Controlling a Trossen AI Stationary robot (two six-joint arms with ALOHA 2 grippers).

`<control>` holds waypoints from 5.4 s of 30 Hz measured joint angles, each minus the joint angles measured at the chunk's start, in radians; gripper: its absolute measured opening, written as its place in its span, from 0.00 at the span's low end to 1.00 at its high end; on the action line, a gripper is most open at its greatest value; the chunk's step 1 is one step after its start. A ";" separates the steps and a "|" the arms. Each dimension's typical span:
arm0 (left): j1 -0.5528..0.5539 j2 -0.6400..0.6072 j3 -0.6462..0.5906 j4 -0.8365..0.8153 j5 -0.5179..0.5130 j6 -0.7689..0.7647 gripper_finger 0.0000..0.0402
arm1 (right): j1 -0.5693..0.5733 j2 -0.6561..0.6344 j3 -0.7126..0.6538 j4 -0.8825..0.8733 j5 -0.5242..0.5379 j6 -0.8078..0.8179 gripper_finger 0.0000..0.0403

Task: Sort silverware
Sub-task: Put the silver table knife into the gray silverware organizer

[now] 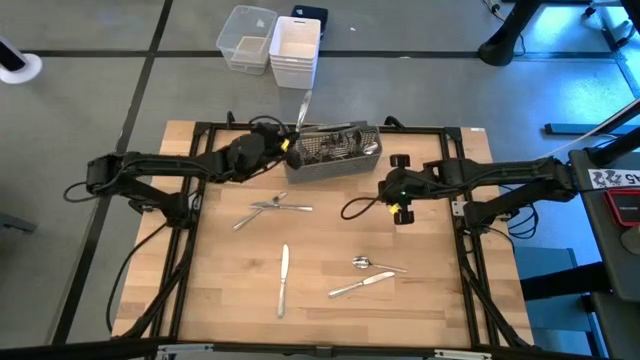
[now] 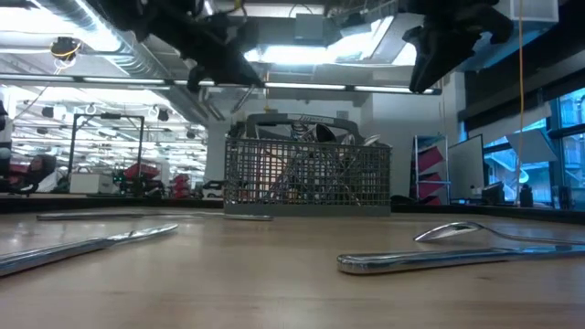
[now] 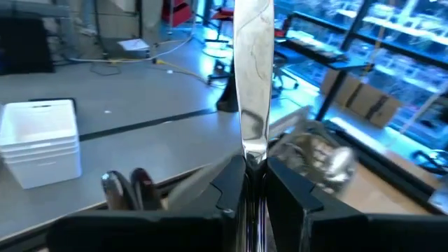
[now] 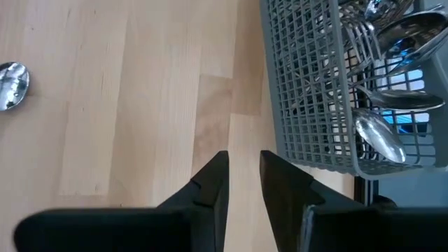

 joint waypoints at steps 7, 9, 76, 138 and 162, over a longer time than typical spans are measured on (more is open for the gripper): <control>0.056 0.096 0.000 0.109 0.003 0.034 0.10 | 0.000 0.003 0.000 0.001 0.000 0.000 0.21; 0.060 0.120 0.000 0.136 0.005 0.077 0.09 | 0.000 0.003 0.000 0.001 0.000 -0.001 0.21; -0.285 -0.055 -0.001 -0.599 0.277 -0.011 0.34 | 0.000 0.004 -0.245 0.324 -0.306 0.065 0.21; -0.179 0.349 0.003 -0.696 0.394 0.238 0.09 | -0.001 0.004 -0.393 0.505 -0.306 0.154 0.21; -0.184 0.328 0.032 -0.710 0.408 0.210 0.04 | 0.000 0.004 -0.392 0.505 -0.306 0.148 0.21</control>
